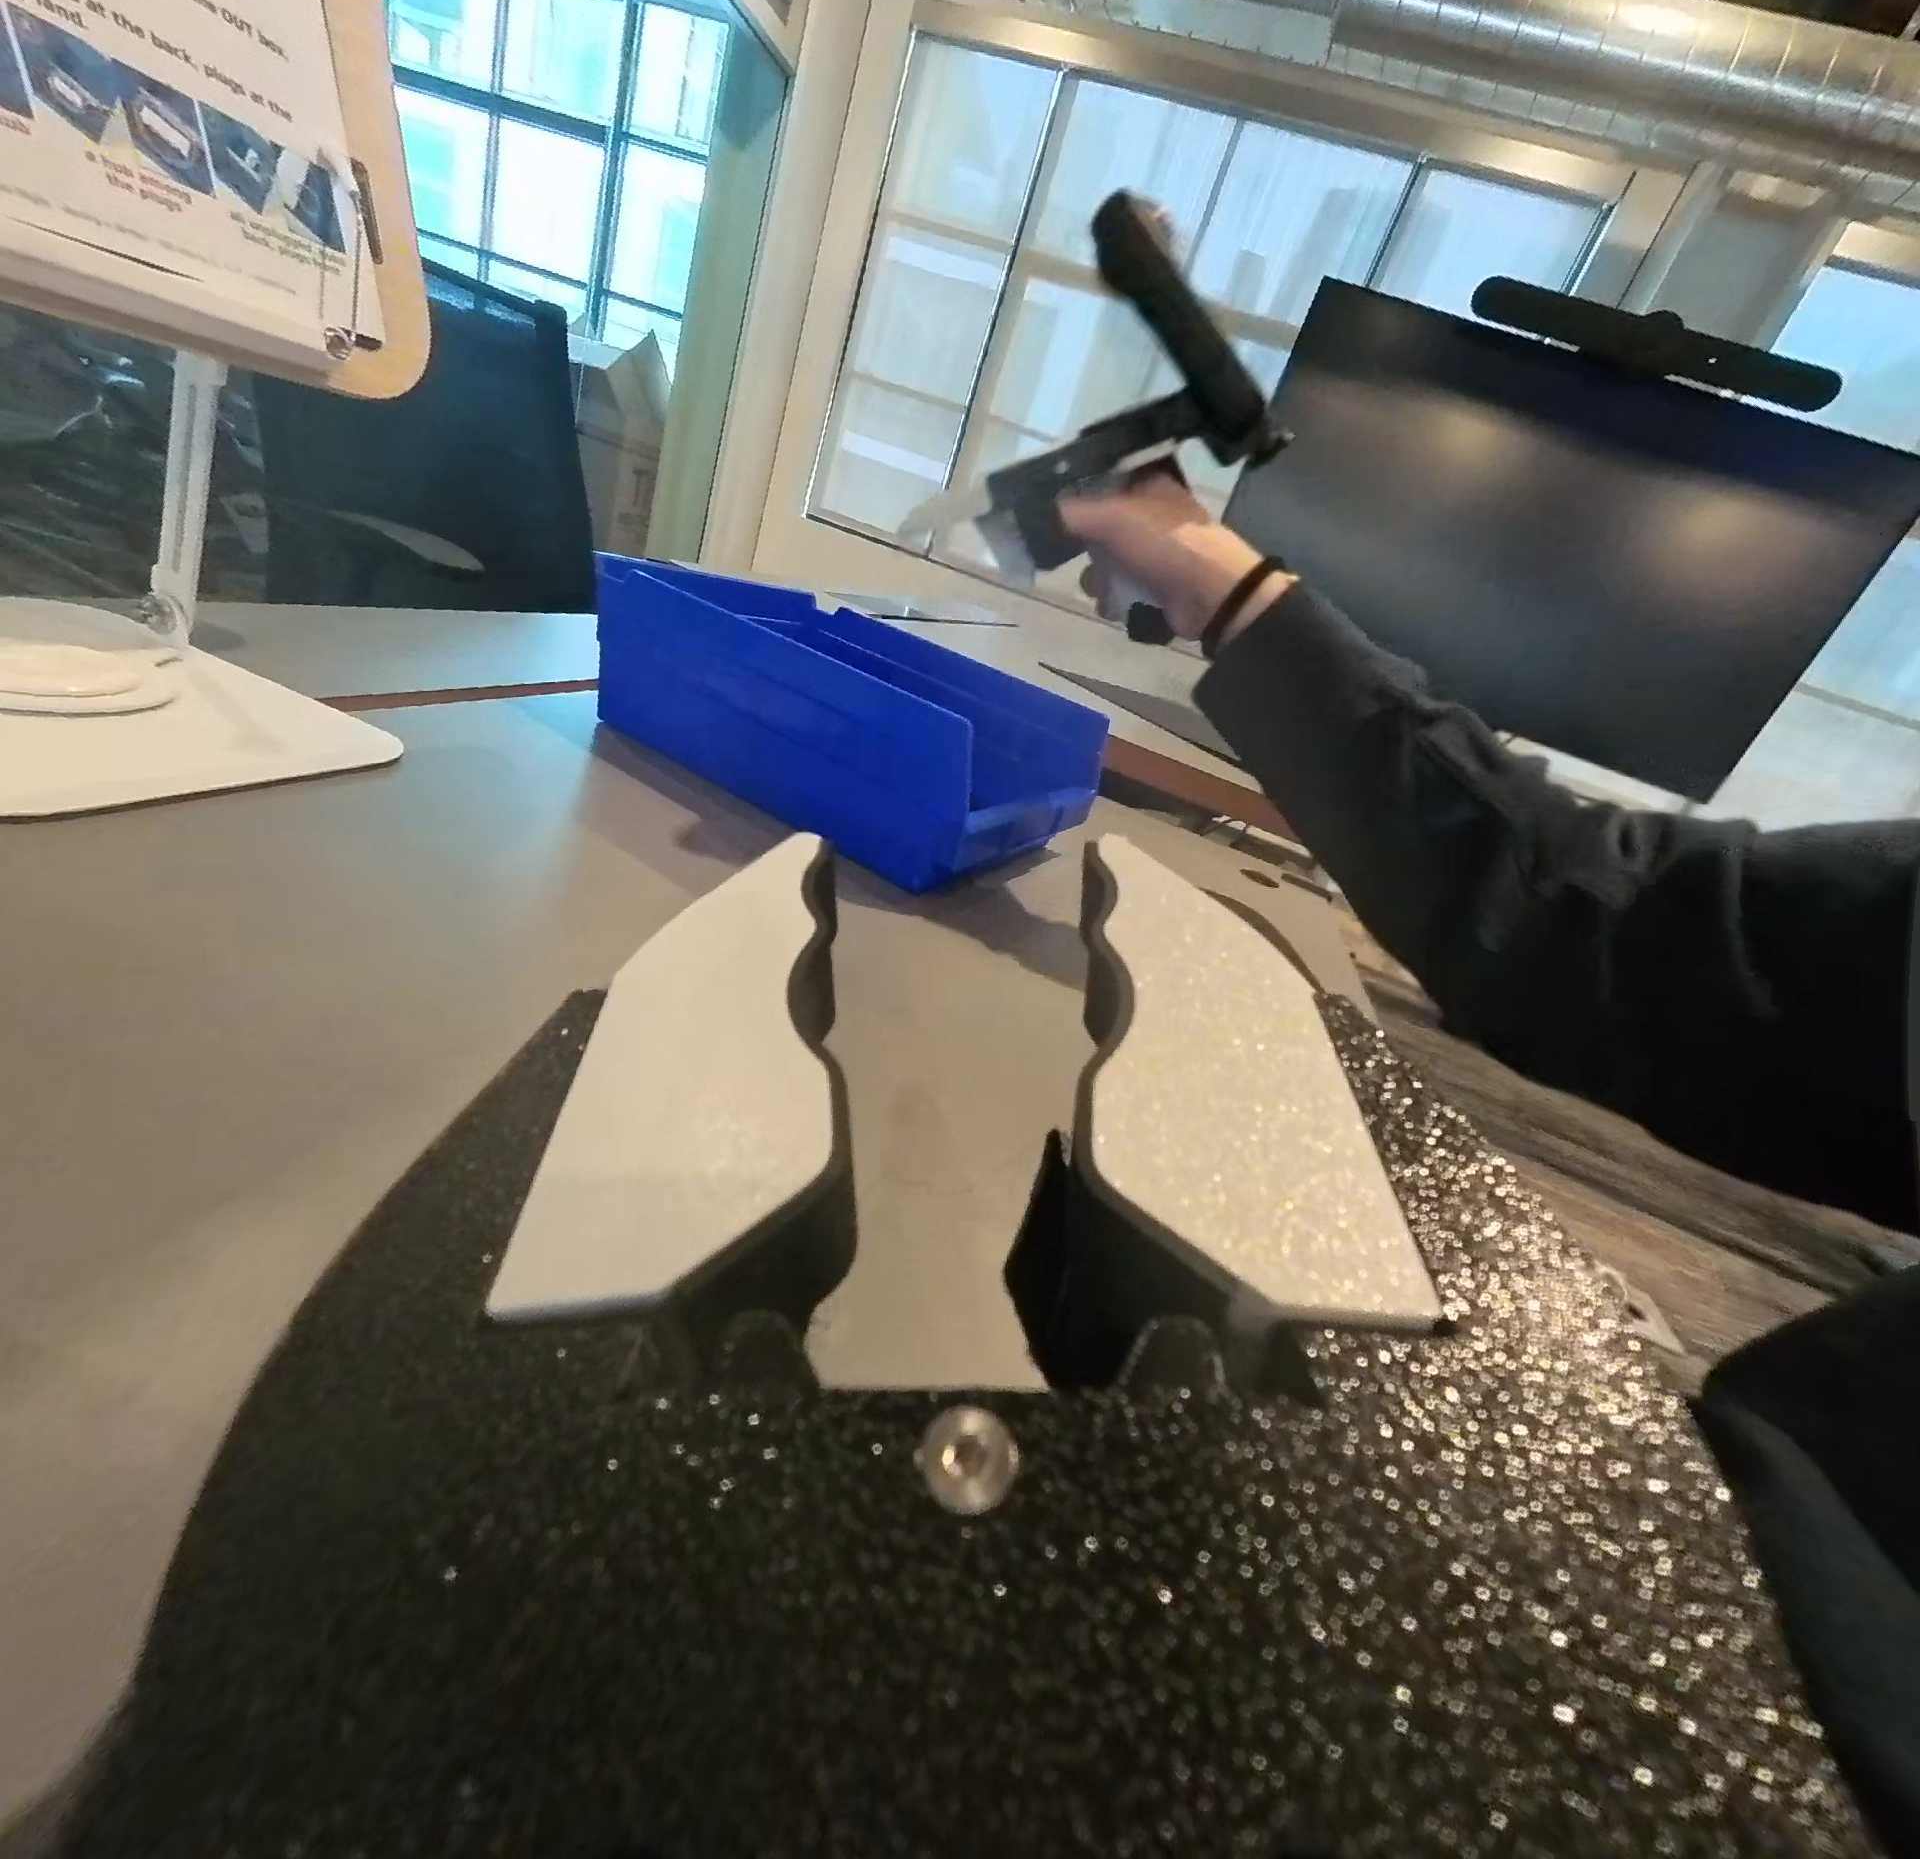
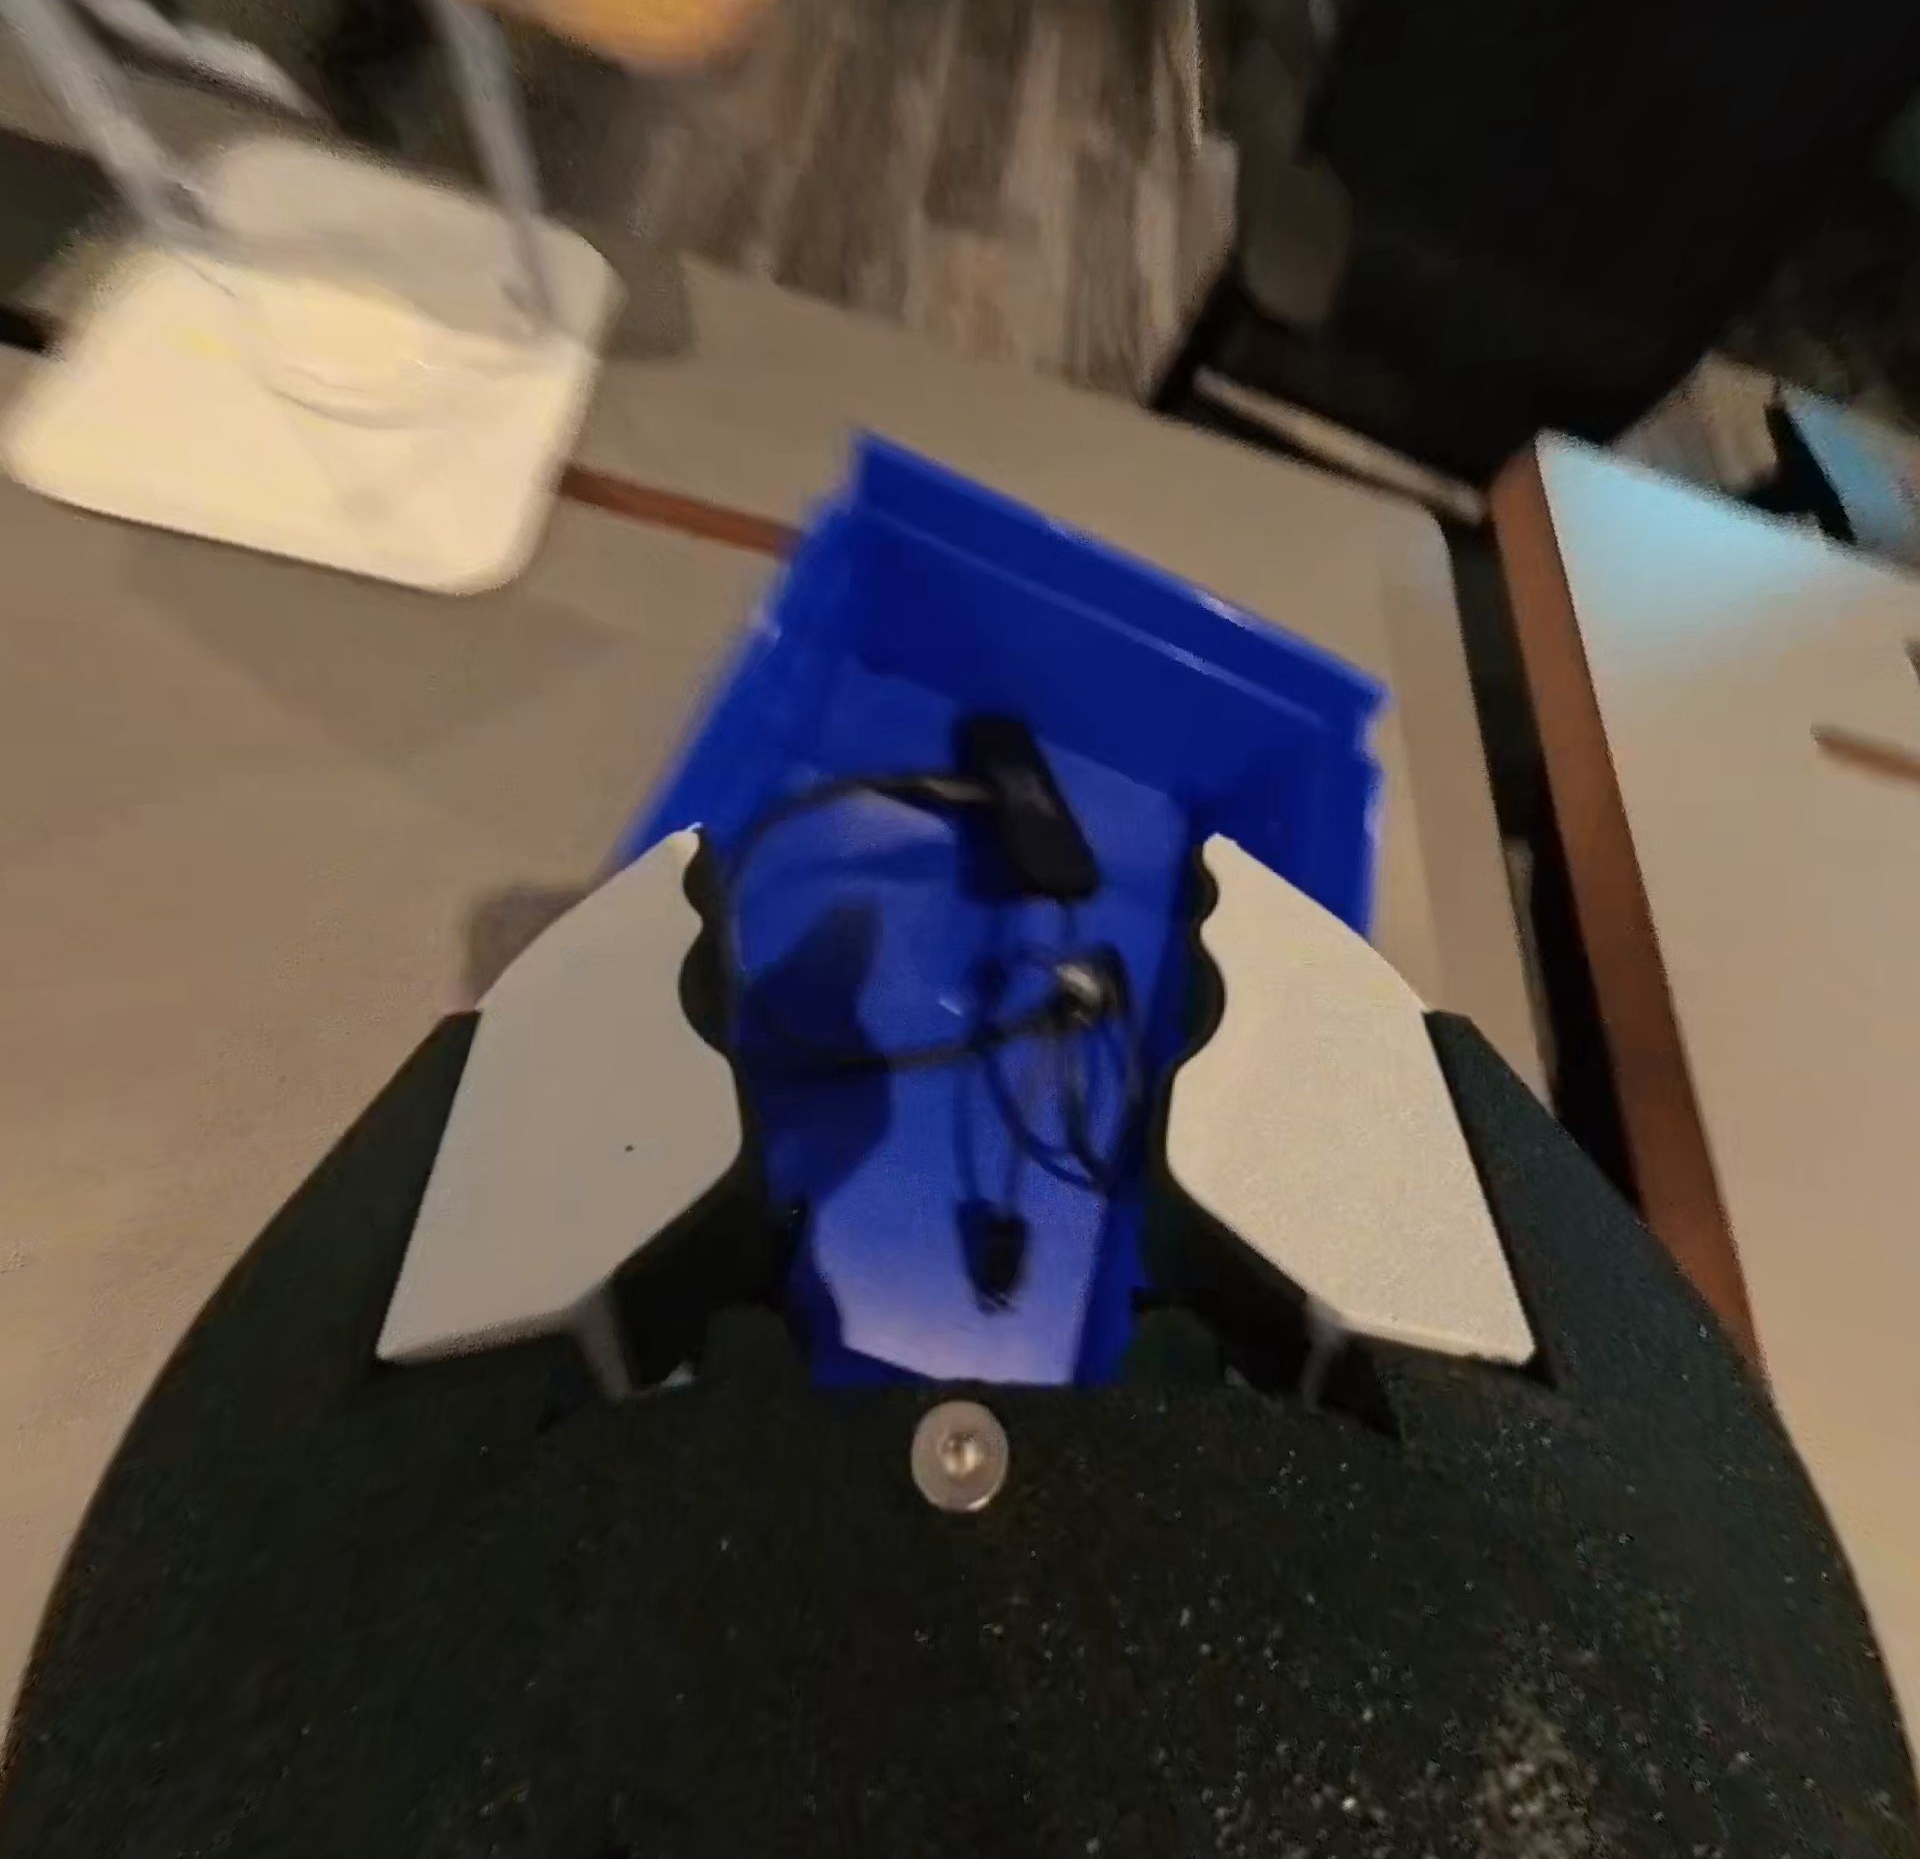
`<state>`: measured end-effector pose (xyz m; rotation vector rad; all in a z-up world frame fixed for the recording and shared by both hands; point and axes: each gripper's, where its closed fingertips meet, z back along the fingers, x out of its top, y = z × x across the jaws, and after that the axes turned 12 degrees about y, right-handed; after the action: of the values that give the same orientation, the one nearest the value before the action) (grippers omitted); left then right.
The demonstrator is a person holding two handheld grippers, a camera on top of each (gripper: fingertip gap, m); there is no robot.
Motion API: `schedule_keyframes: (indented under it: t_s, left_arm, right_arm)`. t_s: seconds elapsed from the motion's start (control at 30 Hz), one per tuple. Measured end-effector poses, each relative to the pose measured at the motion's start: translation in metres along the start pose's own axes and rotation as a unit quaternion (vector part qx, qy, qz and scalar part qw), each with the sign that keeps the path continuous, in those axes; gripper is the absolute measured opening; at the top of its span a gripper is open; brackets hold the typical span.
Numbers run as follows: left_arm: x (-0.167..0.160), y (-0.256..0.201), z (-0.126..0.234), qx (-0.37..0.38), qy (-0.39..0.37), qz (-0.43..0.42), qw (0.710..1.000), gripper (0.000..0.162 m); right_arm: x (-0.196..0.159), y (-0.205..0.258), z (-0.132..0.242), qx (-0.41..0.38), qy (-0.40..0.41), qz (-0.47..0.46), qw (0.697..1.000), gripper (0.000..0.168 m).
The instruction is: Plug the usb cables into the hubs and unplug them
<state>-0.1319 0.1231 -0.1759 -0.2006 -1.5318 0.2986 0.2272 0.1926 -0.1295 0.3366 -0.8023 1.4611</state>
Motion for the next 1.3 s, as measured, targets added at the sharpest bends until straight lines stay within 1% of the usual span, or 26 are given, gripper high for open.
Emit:
schedule_keyframes:
  t_s: [0.07, 0.1, 0.17, 0.2, 0.23, 0.27, 0.33, 0.37, 0.43, 0.47, 0.53, 0.6, 0.63, 0.67, 0.73, 0.9, 0.97, 1.03, 1.07, 1.1, 1.13, 1.2, 1.23, 1.3]
  left_arm:
    - [0.0, 0.0, 0.0, 0.007, 0.001, -0.008, 1.0, 0.045]
    - [0.0, 0.0, 0.0, 0.011, 0.003, -0.013, 1.0, 0.045]
    - [-0.001, 0.002, 0.0, 0.022, 0.006, -0.023, 0.999, 0.044]
    - [-0.001, 0.002, 0.0, 0.028, 0.006, -0.028, 0.999, 0.044]
    - [-0.001, 0.003, 0.0, 0.033, 0.006, -0.033, 0.999, 0.045]
    - [0.0, 0.003, 0.0, 0.038, 0.004, -0.038, 0.999, 0.044]
    - [0.001, 0.005, 0.002, 0.054, -0.002, -0.05, 0.997, 0.044]
    - [0.002, 0.006, 0.003, 0.063, -0.005, -0.057, 0.996, 0.044]
    - [0.004, 0.009, 0.006, 0.081, -0.012, -0.07, 0.994, 0.043]
    - [0.006, 0.01, 0.007, 0.088, -0.016, -0.074, 0.993, 0.043]
    - [0.008, 0.012, 0.009, 0.101, -0.022, -0.081, 0.991, 0.043]
    - [0.009, 0.013, 0.01, 0.111, -0.027, -0.089, 0.99, 0.042]
    - [0.009, 0.015, 0.011, 0.116, -0.029, -0.092, 0.989, 0.042]
    - [0.01, 0.016, 0.012, 0.123, -0.033, -0.096, 0.987, 0.042]
    - [0.012, 0.018, 0.016, 0.135, -0.042, -0.102, 0.985, 0.042]
    - [0.022, 0.019, 0.025, 0.163, -0.063, -0.122, 0.977, 0.042]
    - [0.032, 0.014, 0.03, 0.172, -0.052, -0.116, 0.977, 0.036]
    - [0.048, 0.011, 0.04, 0.201, -0.035, -0.105, 0.973, 0.04]
    - [0.058, 0.011, 0.048, 0.228, -0.026, -0.115, 0.966, 0.041]
    - [0.068, 0.017, 0.06, 0.269, -0.012, -0.137, 0.953, 0.042]
    - [0.079, 0.027, 0.074, 0.319, 0.007, -0.164, 0.933, 0.044]
    - [0.101, 0.055, 0.109, 0.417, 0.051, -0.216, 0.881, 0.045]
    - [0.111, 0.071, 0.126, 0.454, 0.077, -0.235, 0.856, 0.045]
    - [0.123, 0.104, 0.156, 0.496, 0.144, -0.256, 0.817, 0.044]
  right_arm:
    - [0.017, 0.052, 0.031, 0.065, -0.09, 0.024, 0.994, 0.082]
    - [0.021, 0.086, 0.046, 0.123, -0.134, 0.035, 0.983, 0.08]
    - [0.019, 0.15, 0.068, 0.239, -0.2, 0.029, 0.95, 0.077]
    - [0.014, 0.176, 0.074, 0.28, -0.225, 0.026, 0.933, 0.076]
    - [0.008, 0.194, 0.073, 0.295, -0.243, 0.019, 0.924, 0.076]
    - [0.002, 0.205, 0.066, 0.29, -0.259, 0.019, 0.921, 0.075]
    - [-0.011, 0.217, 0.049, 0.265, -0.287, 0.012, 0.921, 0.075]
    - [-0.016, 0.223, 0.043, 0.266, -0.299, -0.002, 0.917, 0.074]
    - [-0.02, 0.235, 0.047, 0.303, -0.324, -0.034, 0.896, 0.076]
    - [-0.022, 0.239, 0.048, 0.313, -0.33, -0.039, 0.89, 0.071]
    - [-0.025, 0.241, 0.044, 0.289, -0.356, -0.041, 0.888, 0.067]
    - [-0.028, 0.246, 0.041, 0.256, -0.38, -0.014, 0.889, 0.063]
    - [-0.03, 0.252, 0.04, 0.252, -0.376, 0.01, 0.892, 0.056]
    - [-0.033, 0.262, 0.04, 0.266, -0.365, 0.035, 0.892, 0.052]
    - [-0.035, 0.276, 0.042, 0.3, -0.354, 0.048, 0.884, 0.053]
    - [-0.036, 0.282, 0.037, 0.311, -0.354, 0.052, 0.88, 0.05]
    - [-0.034, 0.281, 0.04, 0.317, -0.365, 0.047, 0.874, 0.05]
    - [-0.034, 0.279, 0.042, 0.319, -0.374, 0.044, 0.87, 0.049]
    - [-0.034, 0.279, 0.043, 0.32, -0.376, 0.042, 0.869, 0.049]
    - [-0.033, 0.278, 0.043, 0.319, -0.379, 0.04, 0.868, 0.048]
    - [-0.033, 0.278, 0.043, 0.318, -0.38, 0.039, 0.868, 0.047]
    - [-0.033, 0.279, 0.043, 0.317, -0.379, 0.041, 0.868, 0.046]
    - [-0.033, 0.279, 0.043, 0.318, -0.38, 0.042, 0.868, 0.046]
    - [-0.033, 0.28, 0.043, 0.319, -0.38, 0.043, 0.867, 0.045]
